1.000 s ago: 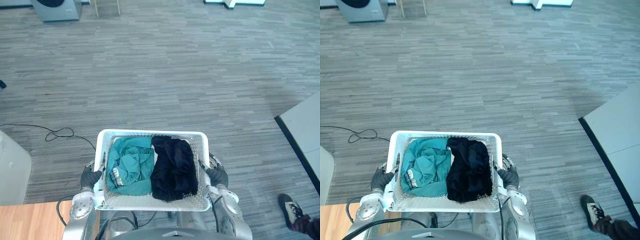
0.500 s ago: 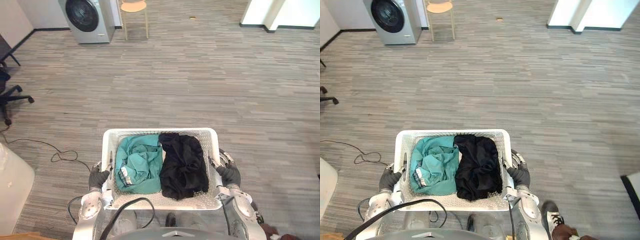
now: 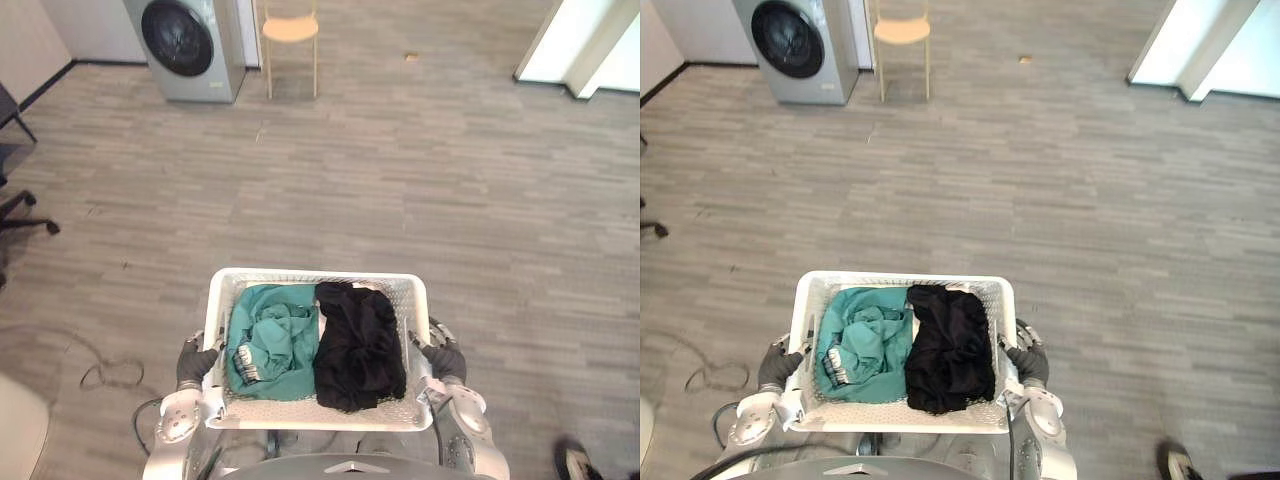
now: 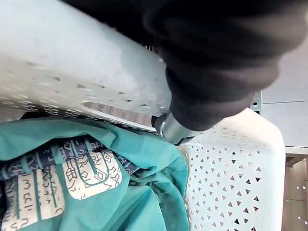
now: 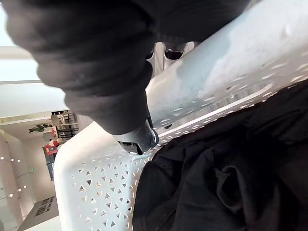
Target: Pick up the laundry basket with both hands and put the clothes into the washing machine.
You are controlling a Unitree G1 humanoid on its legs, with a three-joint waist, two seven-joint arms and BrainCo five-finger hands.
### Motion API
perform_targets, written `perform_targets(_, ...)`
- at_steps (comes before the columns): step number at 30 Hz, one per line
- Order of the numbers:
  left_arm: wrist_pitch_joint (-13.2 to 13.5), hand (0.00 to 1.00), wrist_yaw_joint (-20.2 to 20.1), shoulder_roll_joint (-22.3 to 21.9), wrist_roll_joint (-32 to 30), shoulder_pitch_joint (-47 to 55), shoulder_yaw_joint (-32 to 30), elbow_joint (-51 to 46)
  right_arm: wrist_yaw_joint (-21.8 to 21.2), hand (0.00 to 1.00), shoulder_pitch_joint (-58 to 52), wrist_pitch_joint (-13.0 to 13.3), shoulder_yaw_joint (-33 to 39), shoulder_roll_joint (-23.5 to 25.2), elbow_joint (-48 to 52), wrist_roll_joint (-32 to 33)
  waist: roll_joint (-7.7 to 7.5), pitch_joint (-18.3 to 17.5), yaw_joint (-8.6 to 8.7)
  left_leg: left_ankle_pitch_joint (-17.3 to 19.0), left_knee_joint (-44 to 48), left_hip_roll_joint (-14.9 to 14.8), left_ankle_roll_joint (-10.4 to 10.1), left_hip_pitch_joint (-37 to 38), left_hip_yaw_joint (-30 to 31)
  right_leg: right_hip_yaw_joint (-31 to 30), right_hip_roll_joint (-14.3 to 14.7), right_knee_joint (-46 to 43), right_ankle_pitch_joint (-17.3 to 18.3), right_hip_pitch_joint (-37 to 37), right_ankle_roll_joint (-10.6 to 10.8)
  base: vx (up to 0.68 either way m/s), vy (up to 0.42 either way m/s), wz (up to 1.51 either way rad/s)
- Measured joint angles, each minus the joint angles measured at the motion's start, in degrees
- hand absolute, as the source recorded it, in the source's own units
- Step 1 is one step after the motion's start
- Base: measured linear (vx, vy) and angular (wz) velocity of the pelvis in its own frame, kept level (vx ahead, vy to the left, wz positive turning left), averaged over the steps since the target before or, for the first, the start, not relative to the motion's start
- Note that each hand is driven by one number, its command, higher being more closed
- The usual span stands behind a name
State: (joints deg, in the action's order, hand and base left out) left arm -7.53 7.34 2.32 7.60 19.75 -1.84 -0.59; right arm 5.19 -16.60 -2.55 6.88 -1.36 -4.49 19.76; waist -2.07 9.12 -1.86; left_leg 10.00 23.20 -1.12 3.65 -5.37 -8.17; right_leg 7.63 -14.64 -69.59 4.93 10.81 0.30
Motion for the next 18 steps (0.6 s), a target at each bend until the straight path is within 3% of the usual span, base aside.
perform_targets(1,0.09,1.00,-0.04,0.39,-0.35,-0.39,-0.12,-0.46,-0.26,1.00,-0.40,0.07,0.05,0.56,0.16,0.01,1.35,0.28,0.66,1.25,-3.12,-0.78,-0.43,3.87,1.81,1.26,2.35,1.40,3.29,2.89,0.11,0.57,-0.011,0.46)
perform_targets(2,0.50,1.00,-0.15,1.02,-0.57,-0.92,-0.09,-0.62,-0.89,1.00,-0.64,0.07,0.16,1.02,0.44,0.03,1.51,0.35,1.20,3.08,-5.32,-1.56,-0.51,6.88,3.00,1.70,4.52,5.80,6.32,6.08,0.66,0.55,-0.048,0.44)
perform_targets(4,0.67,1.00,-0.37,1.67,-0.57,-1.01,-0.05,-0.62,-1.36,1.00,-1.20,0.06,0.11,1.17,1.47,0.08,1.66,0.47,1.56,6.54,-6.69,-2.90,-0.61,10.52,3.57,3.25,6.50,18.06,8.14,9.94,1.13,0.54,-0.140,0.31)
perform_targets(6,0.65,1.00,-0.49,1.70,-0.60,-0.89,0.13,-0.55,-1.31,1.00,-1.12,0.04,0.25,1.15,1.51,0.13,1.79,0.52,1.78,9.47,-8.10,-4.68,-1.90,14.37,3.40,3.70,7.75,35.48,5.17,13.01,1.07,0.64,-0.232,0.18)
perform_targets(7,0.67,1.00,-0.51,1.78,-0.69,-0.80,0.16,-0.53,-1.25,1.00,-1.35,-0.01,0.20,1.15,1.55,0.15,1.71,0.41,2.26,10.62,-10.46,-5.81,-3.14,16.94,3.29,2.33,8.62,49.02,0.40,13.14,1.55,0.62,-0.256,0.43)
perform_targets(8,0.77,1.00,-0.53,1.84,-1.10,-0.69,0.29,-0.54,-1.22,1.00,-2.29,-0.04,0.00,1.01,2.62,0.14,0.83,0.11,3.28,11.58,-13.48,-5.74,-4.04,20.62,4.00,-0.01,8.33,55.90,-0.53,13.47,2.11,0.78,-0.324,0.48)
perform_targets(9,0.81,1.00,-0.50,1.32,-1.10,-0.74,0.41,0.12,-1.23,1.00,-3.42,-0.07,-0.23,0.57,3.78,0.14,1.01,-0.28,3.32,11.77,-14.29,-6.78,-4.97,23.44,5.34,-0.39,9.33,52.04,-5.38,14.54,2.71,0.56,-0.224,0.31)
perform_targets(10,0.83,1.00,-0.42,0.20,-1.12,-0.72,0.37,0.81,-1.21,1.00,-3.11,-0.11,-0.37,0.18,3.82,0.16,2.29,-0.98,3.09,11.27,-13.15,-8.19,-5.43,23.46,5.35,-0.40,10.26,49.48,-6.57,15.39,2.47,0.72,-0.293,0.05)
perform_targets(11,0.82,1.00,-0.30,-1.92,-1.51,-0.62,0.44,1.59,-1.01,1.00,-2.88,-0.13,0.20,-0.72,4.40,0.16,4.62,-1.76,3.14,9.98,-7.58,-11.01,-5.99,21.81,6.26,1.63,11.48,46.33,-7.61,15.62,0.72,0.72,-0.315,-0.03)
perform_targets(12,0.82,1.00,-0.22,-2.82,-1.73,-0.45,0.64,1.71,-0.99,1.00,-3.40,-0.14,0.14,-1.60,6.01,0.21,6.13,-1.44,3.10,7.10,0.99,-13.18,-5.79,19.48,7.34,3.37,12.92,42.45,-4.24,14.97,-1.94,0.85,-0.386,0.01)
perform_targets(13,0.82,1.00,-0.22,-2.91,-1.74,-0.34,0.63,1.72,-1.00,1.00,-3.69,-0.14,0.14,-1.61,6.71,0.22,6.23,-1.43,3.19,4.17,6.31,-13.85,-5.79,17.50,8.13,3.89,13.26,40.58,-2.45,14.46,-3.26,0.85,-0.383,0.11)
perform_targets(14,0.79,1.00,-0.31,-3.08,-1.81,-0.17,0.63,1.80,-0.82,1.00,-5.02,-0.16,0.11,-1.53,8.76,0.26,6.15,-1.30,3.31,-8.22,21.08,-15.79,-5.09,11.22,10.62,4.58,14.03,38.22,2.10,11.15,-5.09,0.71,-0.300,0.15)
perform_targets(15,0.80,1.00,-0.41,-3.08,-1.79,0.57,0.69,1.78,-0.66,1.00,-5.82,-0.15,0.14,-1.67,9.82,0.36,6.27,-1.17,3.02,-11.39,30.74,-17.27,-5.36,7.72,11.19,4.90,15.27,38.52,4.07,7.98,-5.73,0.69,-0.285,0.11)
perform_targets(16,0.80,1.00,-0.46,-3.30,-1.76,0.82,0.75,1.65,-0.38,1.00,-6.23,-0.14,0.14,-1.68,10.43,0.44,6.29,-1.11,2.60,-11.72,36.42,-18.33,-4.48,5.46,11.03,5.04,16.16,39.18,4.91,5.73,-6.15,0.65,-0.277,-0.09)
perform_targets(17,0.92,1.00,-0.68,-3.34,-1.50,1.35,0.73,1.10,0.32,1.00,-6.56,0.09,0.03,-1.71,11.19,0.71,5.83,-0.33,1.79,-10.34,48.59,-20.38,-2.40,0.20,10.80,4.82,18.01,41.59,7.35,-0.89,-6.32,0.62,-0.273,-0.11)
perform_targets(18,1.05,1.00,-0.71,-3.31,-1.45,1.44,0.74,1.06,0.55,1.00,-6.48,0.09,0.02,-1.71,11.18,0.70,5.35,0.02,1.59,-9.46,51.88,-20.65,-1.36,-1.70,10.50,4.66,18.24,42.43,8.40,-3.24,-6.05,0.55,-0.242,-0.06)
